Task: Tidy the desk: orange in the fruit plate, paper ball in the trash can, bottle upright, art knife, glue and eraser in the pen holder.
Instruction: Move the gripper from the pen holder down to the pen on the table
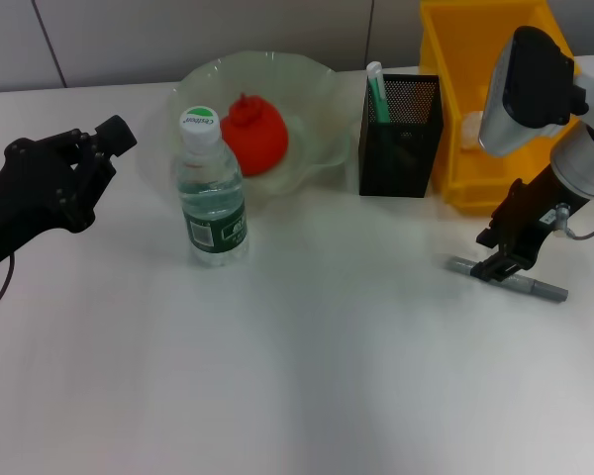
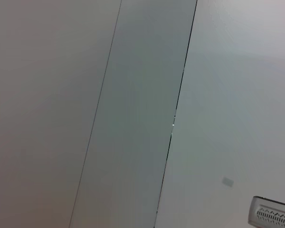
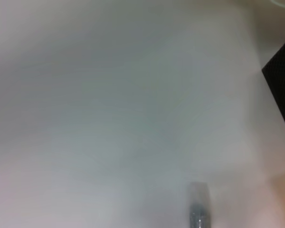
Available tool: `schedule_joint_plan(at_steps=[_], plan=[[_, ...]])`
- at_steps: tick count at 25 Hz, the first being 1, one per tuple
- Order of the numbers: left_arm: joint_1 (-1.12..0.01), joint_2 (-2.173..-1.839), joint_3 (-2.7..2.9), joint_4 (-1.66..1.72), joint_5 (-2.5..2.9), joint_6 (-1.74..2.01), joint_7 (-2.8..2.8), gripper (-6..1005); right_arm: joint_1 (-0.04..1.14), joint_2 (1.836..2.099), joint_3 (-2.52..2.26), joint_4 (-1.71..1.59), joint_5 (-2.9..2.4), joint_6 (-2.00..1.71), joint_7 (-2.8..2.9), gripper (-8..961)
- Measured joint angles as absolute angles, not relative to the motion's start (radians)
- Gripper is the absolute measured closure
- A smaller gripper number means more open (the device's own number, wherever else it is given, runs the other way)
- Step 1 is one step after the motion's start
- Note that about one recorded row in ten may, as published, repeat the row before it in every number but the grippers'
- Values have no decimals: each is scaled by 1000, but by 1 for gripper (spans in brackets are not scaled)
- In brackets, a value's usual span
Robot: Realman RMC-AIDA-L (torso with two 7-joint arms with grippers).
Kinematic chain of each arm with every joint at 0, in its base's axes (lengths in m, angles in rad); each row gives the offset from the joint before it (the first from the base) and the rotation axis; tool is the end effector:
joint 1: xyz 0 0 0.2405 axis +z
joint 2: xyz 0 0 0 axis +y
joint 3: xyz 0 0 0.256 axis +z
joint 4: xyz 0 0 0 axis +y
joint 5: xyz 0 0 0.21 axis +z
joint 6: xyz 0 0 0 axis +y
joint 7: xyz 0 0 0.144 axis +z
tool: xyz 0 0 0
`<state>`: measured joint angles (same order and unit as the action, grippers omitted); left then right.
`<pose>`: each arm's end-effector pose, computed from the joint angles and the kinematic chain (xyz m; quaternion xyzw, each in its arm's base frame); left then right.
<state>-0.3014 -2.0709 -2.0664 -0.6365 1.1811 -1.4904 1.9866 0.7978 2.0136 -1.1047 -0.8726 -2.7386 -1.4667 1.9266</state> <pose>-0.2568 0.3077 0.0186 -0.8430 -0.1824 -0.4403 0.2495 0.2391 0.3934 0.0159 -0.9467 0.1702 -0.2502 0.1108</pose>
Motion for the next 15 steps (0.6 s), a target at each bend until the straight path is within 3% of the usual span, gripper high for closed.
schedule_joint_plan(at_steps=[15], plan=[[-301,-2071,-2067,-635,1181,-1486,1986,999,804,2028,-1136,-846,-2766,-1450,1927,567]])
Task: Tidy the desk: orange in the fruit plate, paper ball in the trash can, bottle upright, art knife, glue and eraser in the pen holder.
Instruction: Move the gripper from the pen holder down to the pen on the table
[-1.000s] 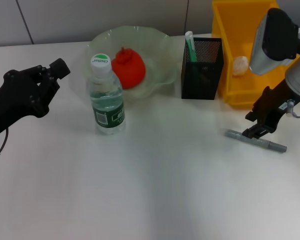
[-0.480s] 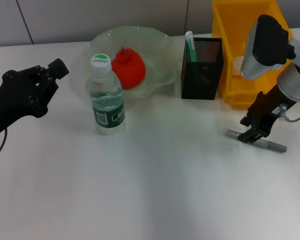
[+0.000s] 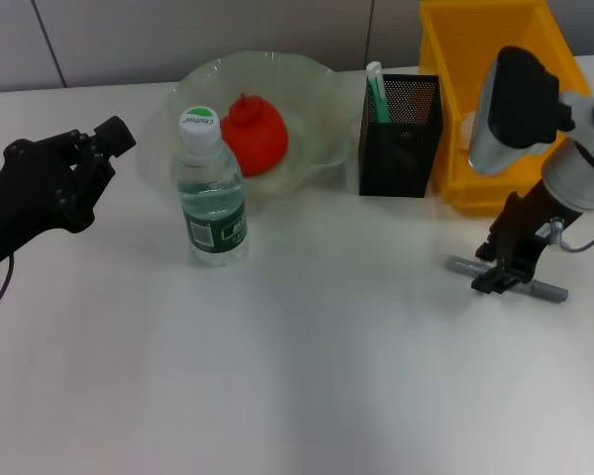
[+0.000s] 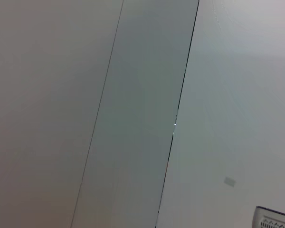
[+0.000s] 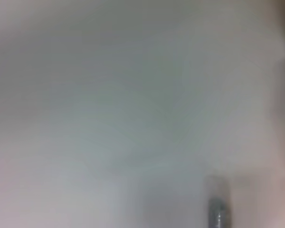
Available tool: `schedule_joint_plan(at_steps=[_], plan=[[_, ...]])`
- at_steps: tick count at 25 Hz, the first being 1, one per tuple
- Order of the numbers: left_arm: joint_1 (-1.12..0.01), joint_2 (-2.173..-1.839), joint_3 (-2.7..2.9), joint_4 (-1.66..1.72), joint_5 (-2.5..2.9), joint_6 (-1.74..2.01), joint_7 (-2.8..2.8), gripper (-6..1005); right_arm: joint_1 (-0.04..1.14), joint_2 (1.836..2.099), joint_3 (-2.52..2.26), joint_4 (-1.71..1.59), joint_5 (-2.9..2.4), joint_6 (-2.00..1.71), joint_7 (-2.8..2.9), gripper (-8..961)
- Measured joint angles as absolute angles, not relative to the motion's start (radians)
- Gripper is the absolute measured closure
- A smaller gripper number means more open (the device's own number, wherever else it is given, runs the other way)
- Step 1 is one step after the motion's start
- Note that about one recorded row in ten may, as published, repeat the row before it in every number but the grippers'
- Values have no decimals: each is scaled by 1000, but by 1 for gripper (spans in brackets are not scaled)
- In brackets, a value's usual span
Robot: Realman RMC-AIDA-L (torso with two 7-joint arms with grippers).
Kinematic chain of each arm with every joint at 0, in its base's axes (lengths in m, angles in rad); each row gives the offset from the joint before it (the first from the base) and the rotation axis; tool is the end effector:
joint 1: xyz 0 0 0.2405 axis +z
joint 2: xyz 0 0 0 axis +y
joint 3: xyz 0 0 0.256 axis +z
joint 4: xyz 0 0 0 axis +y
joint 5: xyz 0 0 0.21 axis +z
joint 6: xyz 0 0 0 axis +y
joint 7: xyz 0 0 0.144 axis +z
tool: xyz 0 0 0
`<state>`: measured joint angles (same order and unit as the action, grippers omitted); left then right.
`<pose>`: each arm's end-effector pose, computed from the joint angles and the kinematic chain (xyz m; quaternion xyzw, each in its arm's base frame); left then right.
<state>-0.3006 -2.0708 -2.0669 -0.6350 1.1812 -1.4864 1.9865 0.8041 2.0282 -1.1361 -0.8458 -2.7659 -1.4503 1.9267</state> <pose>-0.2578 0.3078 0.0185 -0.8426 -0.1845 -0.4392 0.2511 0.2417 0.3899 0.0052 -0.9441 0.1609 -0.2701 0.0994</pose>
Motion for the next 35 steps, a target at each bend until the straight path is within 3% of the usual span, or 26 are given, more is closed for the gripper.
schedule_joint_plan(at_steps=[8,13,35], plan=[[-297,-2071,-2069,-635,1181,-1486,1986,999,804,2032,-1139,-844,-2767,-1443,1929,573],[-296,-2071,-2069,-635,1181,-1484,1987,999,805,2033,-1142,-847,-2767,-1443,1932,638],[-296,-2069,-2077,-623,1179,-1491,2006,999,807,2034,-1137,-842,-2767,-1443,1937,639]])
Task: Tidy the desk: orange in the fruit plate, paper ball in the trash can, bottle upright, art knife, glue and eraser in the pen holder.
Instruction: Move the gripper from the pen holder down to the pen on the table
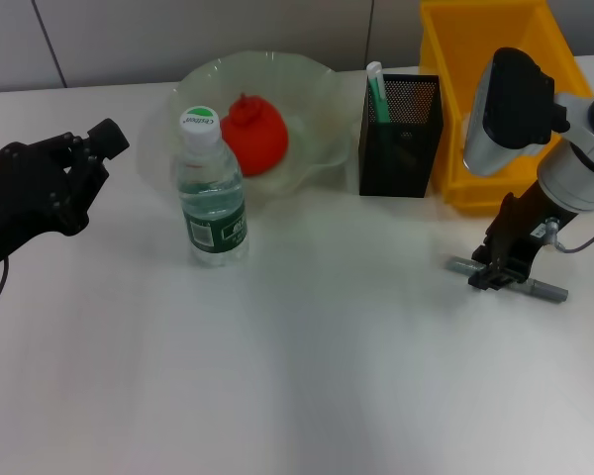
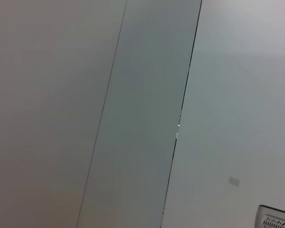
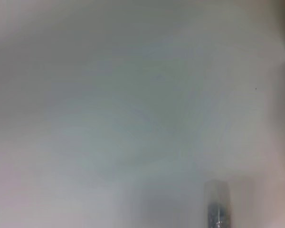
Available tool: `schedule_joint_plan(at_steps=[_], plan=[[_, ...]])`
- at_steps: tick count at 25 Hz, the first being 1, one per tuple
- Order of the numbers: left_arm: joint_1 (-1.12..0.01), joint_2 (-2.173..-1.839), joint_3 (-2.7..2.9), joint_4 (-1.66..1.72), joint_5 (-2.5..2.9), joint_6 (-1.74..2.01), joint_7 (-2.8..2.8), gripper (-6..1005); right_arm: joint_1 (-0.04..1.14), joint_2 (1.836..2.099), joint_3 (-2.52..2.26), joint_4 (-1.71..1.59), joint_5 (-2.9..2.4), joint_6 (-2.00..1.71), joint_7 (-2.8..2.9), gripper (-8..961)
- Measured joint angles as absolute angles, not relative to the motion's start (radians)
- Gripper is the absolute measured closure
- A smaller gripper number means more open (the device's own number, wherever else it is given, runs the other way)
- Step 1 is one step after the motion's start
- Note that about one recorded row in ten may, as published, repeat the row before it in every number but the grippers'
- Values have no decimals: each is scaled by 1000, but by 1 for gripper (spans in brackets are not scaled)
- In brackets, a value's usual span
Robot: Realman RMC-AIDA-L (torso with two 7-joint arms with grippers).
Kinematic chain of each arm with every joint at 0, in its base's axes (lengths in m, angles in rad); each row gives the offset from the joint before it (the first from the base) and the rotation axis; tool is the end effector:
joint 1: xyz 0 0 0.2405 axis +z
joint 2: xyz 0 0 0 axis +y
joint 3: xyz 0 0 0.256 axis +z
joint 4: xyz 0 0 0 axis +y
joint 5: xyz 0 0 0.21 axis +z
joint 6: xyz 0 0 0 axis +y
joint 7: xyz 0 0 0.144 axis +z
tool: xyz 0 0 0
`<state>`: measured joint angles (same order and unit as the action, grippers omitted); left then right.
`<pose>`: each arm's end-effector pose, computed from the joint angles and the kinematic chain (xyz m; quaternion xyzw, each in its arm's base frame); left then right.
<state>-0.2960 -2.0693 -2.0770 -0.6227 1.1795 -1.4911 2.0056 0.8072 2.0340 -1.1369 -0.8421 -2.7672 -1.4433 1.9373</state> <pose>-0.2617 0.3058 0.0194 -0.8409 -0.1834 -0.4386 0.2587 0.2403 0.3901 0.0022 -0.9439 0.1639 -0.2685 0.1008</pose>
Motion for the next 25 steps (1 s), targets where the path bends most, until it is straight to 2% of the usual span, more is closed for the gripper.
schedule_joint_plan(at_steps=[19,25], plan=[[-294,-2069,-2080,-612,1180,-1493,2008,999,801,2036,-1138,-839,-2774,-1443,1954,669],[-293,-2069,-2080,-612,1180,-1497,2008,999,801,2039,-1140,-839,-2787,-1432,1977,709]])
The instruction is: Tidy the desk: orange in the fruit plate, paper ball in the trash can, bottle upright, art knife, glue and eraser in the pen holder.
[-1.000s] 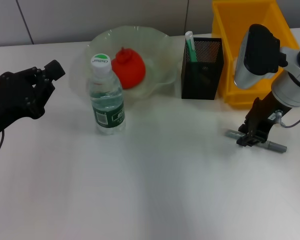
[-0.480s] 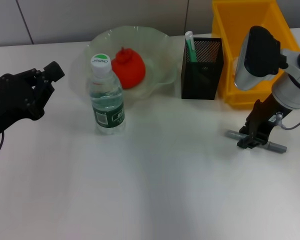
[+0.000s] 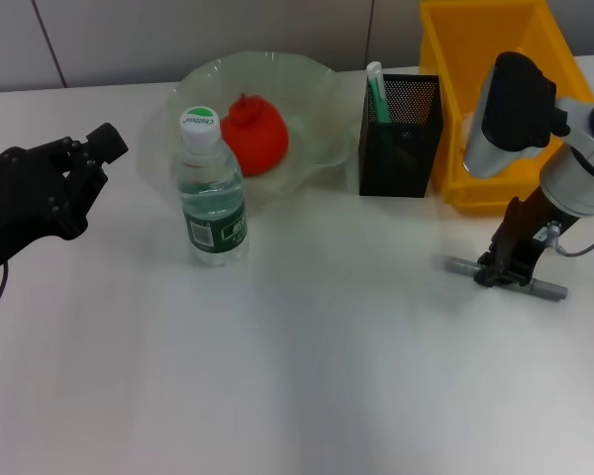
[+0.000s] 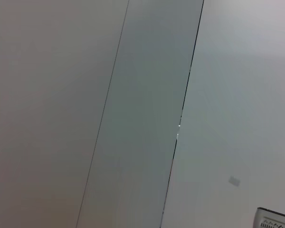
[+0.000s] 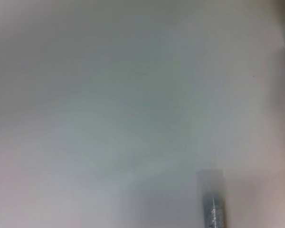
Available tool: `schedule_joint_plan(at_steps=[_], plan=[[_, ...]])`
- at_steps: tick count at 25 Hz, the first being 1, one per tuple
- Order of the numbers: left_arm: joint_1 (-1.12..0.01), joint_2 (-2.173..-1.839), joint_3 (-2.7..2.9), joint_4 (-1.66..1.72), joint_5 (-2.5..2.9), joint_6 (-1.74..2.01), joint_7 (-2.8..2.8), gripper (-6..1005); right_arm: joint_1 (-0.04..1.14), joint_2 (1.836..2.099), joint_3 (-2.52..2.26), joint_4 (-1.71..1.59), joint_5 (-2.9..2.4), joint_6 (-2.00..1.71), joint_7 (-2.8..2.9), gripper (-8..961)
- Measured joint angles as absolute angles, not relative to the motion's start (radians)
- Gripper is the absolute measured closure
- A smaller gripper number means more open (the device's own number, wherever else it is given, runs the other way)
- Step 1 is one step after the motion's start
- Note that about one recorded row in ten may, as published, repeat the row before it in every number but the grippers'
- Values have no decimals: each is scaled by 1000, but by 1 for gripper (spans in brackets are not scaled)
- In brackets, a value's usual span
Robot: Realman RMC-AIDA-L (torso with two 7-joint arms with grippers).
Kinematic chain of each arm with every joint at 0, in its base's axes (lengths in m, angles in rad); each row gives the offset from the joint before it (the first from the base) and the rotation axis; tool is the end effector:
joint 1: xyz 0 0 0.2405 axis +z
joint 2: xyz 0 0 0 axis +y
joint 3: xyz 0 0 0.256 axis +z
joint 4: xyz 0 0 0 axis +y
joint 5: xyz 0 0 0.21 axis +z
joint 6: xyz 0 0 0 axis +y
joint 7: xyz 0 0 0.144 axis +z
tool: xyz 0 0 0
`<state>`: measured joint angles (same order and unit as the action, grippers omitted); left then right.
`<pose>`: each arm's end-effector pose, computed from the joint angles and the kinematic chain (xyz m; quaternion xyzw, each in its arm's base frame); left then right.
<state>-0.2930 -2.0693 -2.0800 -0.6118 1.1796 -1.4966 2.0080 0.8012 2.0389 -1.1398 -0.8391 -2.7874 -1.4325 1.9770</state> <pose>-0.2640 0.3037 0.0184 -0.8395 -0.1877 -0.4396 0.2583 0.2446 0.3888 0.0011 -0.9378 0.1822 -0.2751 0.1084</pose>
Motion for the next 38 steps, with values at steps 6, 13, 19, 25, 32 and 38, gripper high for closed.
schedule_joint_plan(at_steps=[6,13,19,25,32,38], plan=[[-290,-2069,-2080,-612,1180,-1497,2008,999,803,2039,-1137,-842,-2790,-1427,1990,778],[-284,-2069,-2081,-611,1180,-1497,2009,999,784,2052,-1132,-912,-2785,-1429,2010,806],[-279,-2069,-2082,-611,1180,-1497,2010,999,714,2081,-1140,-1105,-2659,-1440,2057,805],[-279,-2068,-2082,-607,1180,-1494,2013,999,668,2080,-1132,-1209,-2454,-1430,2057,806],[-279,-2068,-2082,-601,1180,-1496,2013,999,608,2079,-1130,-1334,-2303,-1345,2051,812],[-279,-2069,-2082,-600,1180,-1496,2013,999,561,2078,-1126,-1310,-2243,-1198,1996,812]])
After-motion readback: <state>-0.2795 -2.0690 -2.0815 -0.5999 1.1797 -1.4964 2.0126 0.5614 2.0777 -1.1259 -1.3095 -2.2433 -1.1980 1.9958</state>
